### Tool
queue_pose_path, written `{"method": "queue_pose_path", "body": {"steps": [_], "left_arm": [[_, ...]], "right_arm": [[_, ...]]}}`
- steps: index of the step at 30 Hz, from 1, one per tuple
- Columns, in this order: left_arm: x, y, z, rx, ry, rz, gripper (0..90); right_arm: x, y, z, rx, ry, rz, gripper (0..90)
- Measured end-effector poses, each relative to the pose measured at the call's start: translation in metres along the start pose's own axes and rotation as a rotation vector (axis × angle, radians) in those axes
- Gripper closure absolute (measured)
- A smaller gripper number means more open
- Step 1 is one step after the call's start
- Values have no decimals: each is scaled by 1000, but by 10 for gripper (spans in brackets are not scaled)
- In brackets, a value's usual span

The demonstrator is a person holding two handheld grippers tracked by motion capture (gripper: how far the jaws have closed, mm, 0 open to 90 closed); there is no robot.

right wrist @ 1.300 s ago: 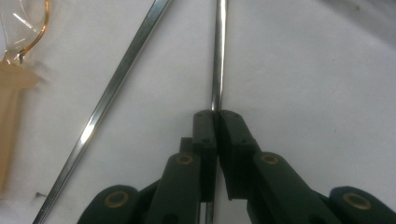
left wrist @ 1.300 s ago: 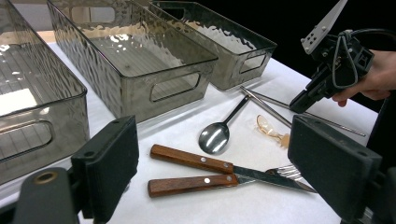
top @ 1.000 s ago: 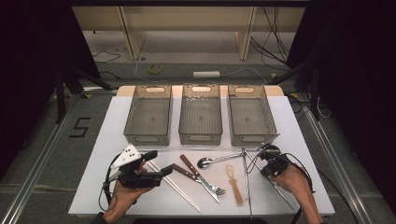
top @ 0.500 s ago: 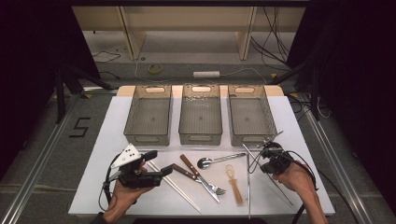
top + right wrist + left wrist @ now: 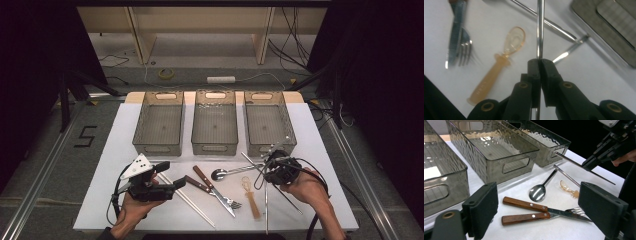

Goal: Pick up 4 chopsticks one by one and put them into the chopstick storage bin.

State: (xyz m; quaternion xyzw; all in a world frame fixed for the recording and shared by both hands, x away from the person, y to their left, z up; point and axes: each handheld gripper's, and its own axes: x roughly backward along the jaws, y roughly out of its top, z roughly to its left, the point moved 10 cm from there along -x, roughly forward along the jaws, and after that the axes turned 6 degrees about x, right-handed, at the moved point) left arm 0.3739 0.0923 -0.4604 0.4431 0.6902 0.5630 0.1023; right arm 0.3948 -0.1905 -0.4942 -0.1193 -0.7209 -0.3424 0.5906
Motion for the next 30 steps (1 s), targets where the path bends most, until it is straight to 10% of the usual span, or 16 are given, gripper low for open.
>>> {"method": "queue_pose_path", "body": {"steps": [17, 30], "left_arm": [[-21, -2, -15, -108, -64, 119, 158], [-36, -7, -30, -219, -120, 242, 158]], "right_arm": [[7, 44, 71, 276, 103, -33, 863], [1, 54, 91, 386, 131, -27, 863]]}}
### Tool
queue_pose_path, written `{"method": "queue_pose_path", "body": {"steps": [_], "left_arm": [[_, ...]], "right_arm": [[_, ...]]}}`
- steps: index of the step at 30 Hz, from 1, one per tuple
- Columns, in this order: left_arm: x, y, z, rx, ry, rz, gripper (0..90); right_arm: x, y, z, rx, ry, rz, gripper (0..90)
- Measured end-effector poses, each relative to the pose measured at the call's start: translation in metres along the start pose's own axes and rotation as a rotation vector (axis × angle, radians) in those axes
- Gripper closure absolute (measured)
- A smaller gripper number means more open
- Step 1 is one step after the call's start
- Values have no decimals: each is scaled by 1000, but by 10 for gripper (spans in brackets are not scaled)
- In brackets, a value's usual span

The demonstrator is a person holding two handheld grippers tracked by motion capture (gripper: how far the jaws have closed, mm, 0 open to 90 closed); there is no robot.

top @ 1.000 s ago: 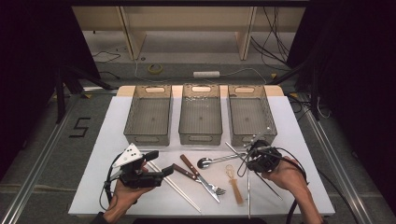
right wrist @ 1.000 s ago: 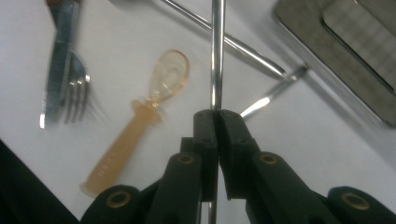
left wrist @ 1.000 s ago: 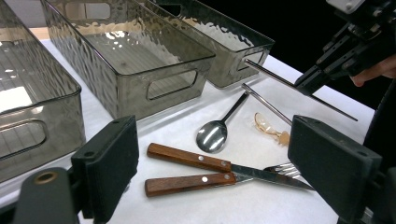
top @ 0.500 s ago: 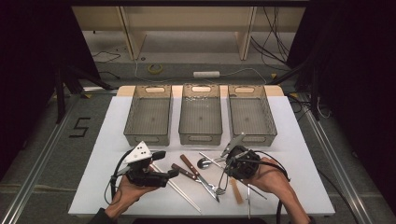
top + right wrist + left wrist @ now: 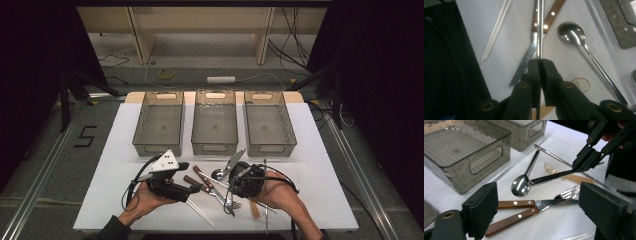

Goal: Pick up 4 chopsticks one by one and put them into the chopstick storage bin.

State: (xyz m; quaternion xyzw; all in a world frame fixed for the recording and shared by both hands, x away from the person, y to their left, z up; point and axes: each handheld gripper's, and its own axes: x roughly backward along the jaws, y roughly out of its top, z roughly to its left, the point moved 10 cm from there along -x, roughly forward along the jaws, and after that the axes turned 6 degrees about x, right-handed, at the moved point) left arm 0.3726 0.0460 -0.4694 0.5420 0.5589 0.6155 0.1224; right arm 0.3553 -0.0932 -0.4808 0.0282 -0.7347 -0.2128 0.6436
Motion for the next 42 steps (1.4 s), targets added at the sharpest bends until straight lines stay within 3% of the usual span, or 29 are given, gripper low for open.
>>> {"method": "queue_pose_path", "body": {"steps": [3, 8, 10, 16, 21, 42], "left_arm": [[-5, -3, -4, -39, -7, 46, 158], [-12, -7, -12, -114, -10, 103, 176], [-15, -10, -15, -160, -9, 132, 203], [-19, -18, -22, -245, -17, 196, 305], [-20, -21, -28, -278, -45, 217, 387], [-22, -40, -36, -394, -84, 321, 689]], "right_arm": [[-2, 3, 5, 7, 8, 0, 863], [-6, 6, 10, 58, 20, 17, 863], [-7, 7, 12, 71, 24, 19, 863], [-9, 9, 18, 103, 39, 32, 863], [-11, 10, 21, 131, 46, 36, 863], [-15, 10, 33, 236, 100, 65, 863]]}}
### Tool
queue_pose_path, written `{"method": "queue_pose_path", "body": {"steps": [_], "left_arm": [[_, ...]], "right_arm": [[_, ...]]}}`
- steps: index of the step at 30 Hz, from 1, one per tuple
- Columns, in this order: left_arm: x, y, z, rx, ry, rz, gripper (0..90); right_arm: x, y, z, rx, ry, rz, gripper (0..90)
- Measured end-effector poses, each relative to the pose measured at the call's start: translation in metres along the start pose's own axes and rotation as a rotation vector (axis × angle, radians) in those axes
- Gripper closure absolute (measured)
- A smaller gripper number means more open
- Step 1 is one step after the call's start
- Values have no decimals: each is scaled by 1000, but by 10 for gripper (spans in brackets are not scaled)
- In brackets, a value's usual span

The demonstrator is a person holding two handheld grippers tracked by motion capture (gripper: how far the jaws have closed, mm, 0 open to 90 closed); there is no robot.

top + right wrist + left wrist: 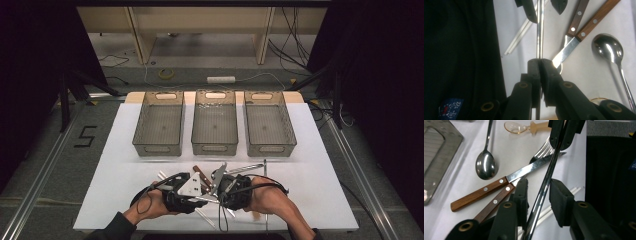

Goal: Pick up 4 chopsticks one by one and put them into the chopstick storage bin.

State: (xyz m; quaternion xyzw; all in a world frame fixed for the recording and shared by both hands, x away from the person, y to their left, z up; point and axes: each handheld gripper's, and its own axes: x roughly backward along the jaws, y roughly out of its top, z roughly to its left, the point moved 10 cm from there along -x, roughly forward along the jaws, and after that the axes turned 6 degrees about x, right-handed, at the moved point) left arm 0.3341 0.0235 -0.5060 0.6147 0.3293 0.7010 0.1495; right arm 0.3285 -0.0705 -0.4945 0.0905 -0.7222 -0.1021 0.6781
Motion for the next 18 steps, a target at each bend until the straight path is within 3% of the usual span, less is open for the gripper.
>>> {"method": "queue_pose_path", "body": {"steps": [5, 6, 9, 10, 11, 13, 14, 15, 18], "left_arm": [[0, -2, -4, -17, -32, 19, 731], [-1, -3, -5, -20, -42, 18, 743], [0, -4, -11, -41, -80, 30, 778], [0, -4, -13, -48, -98, 28, 794], [1, -5, -16, -52, -121, 27, 813], [1, -5, -16, -59, -112, 29, 828], [2, -6, -17, -64, -123, 34, 829], [2, -6, -18, -65, -125, 26, 831], [4, -4, -16, -60, -109, 23, 832]], "right_arm": [[-1, 0, 3, 17, 8, -3, 862], [-1, -1, 2, 42, 7, 4, 862], [-1, -1, 5, 55, 19, 1, 859], [-1, -1, 4, 83, 19, -2, 855], [-1, -2, 6, 81, 27, 1, 846], [1, -3, 3, 74, 19, -12, 872], [4, -3, 2, 61, 24, -21, 852], [9, -5, -2, 46, 17, -40, 739], [14, -6, -5, 23, 6, -69, 698]]}}
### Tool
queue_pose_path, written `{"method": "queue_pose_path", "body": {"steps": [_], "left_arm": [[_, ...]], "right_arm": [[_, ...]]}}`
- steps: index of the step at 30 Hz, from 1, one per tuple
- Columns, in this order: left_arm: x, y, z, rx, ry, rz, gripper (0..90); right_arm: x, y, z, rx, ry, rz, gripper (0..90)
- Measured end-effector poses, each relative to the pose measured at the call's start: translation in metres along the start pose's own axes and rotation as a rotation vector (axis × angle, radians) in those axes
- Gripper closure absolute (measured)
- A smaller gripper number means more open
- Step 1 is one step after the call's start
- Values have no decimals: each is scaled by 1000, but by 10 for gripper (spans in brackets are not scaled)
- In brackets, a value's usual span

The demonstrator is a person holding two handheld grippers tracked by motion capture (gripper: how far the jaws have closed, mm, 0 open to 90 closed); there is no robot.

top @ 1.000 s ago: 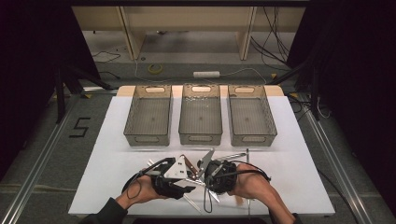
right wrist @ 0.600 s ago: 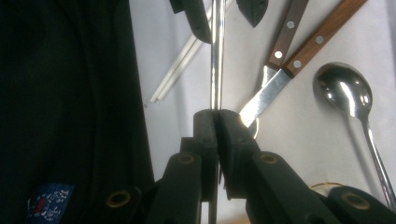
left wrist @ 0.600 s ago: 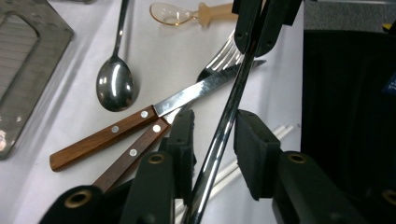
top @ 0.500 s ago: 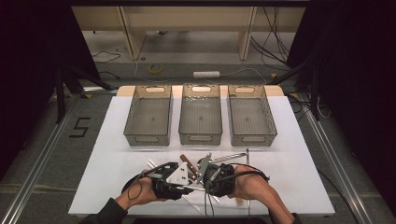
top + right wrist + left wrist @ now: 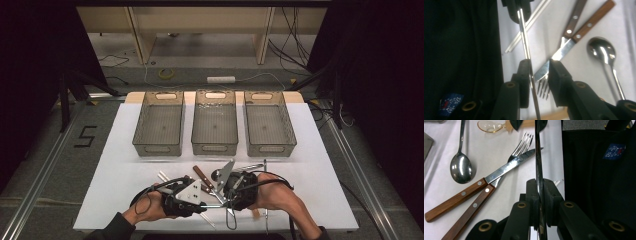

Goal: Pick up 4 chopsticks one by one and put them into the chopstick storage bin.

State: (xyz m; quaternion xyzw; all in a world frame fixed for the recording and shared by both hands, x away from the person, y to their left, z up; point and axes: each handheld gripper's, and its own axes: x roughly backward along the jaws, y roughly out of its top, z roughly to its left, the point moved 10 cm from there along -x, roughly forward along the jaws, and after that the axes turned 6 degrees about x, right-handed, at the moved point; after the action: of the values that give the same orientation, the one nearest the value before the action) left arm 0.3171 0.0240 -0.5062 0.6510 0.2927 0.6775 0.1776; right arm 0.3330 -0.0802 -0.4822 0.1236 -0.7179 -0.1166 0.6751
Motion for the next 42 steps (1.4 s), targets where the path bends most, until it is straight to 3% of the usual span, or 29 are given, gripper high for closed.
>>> {"method": "queue_pose_path", "body": {"steps": [2, 3, 4, 6, 7, 8, 14, 18, 19, 20, 21, 22, 23, 24, 32, 37, 42], "left_arm": [[2, 1, 3, 16, 12, -9, 832], [3, 1, 5, 22, 25, -10, 832], [4, 1, 7, 28, 32, -14, 832], [6, 1, 11, 50, 48, -25, 832], [7, 1, 13, 59, 59, -28, 832], [8, 1, 15, 72, 69, -31, 832], [18, 0, 32, 152, 140, -75, 833], [28, 1, 43, 215, 190, -114, 833], [30, 0, 47, 228, 205, -122, 833], [33, 0, 50, 243, 220, -133, 833], [35, 0, 53, 260, 233, -145, 833], [38, -1, 56, 268, 245, -150, 833], [41, -1, 60, 286, 265, -164, 833], [43, -1, 62, 300, 271, -172, 833], [65, -11, 94, 418, 382, -237, 833], [80, -21, 118, 493, 462, -260, 833], [90, -30, 141, 550, 521, -275, 833]], "right_arm": [[7, 0, -4, -35, -19, -35, 597], [13, 1, -11, -74, -47, -89, 511], [13, 1, -11, -74, -47, -89, 511], [22, 1, -17, -134, -72, -135, 455], [30, 1, -23, -187, -110, -185, 403], [30, 1, -23, -187, -110, -185, 403], [50, -2, -38, -307, -200, -304, 313], [55, -6, -42, -367, -237, -386, 274], [57, -10, -46, -408, -267, -413, 268], [57, -10, -46, -408, -267, -413, 268], [56, -17, -48, -446, -285, -422, 260], [56, -17, -48, -446, -285, -422, 260], [55, -27, -51, -492, -303, -428, 252], [55, -27, -51, -492, -303, -428, 252], [47, -58, -56, -629, -346, -445, 245], [40, -76, -57, -684, -377, -455, 246], [34, -86, -54, -705, -379, -450, 252]]}}
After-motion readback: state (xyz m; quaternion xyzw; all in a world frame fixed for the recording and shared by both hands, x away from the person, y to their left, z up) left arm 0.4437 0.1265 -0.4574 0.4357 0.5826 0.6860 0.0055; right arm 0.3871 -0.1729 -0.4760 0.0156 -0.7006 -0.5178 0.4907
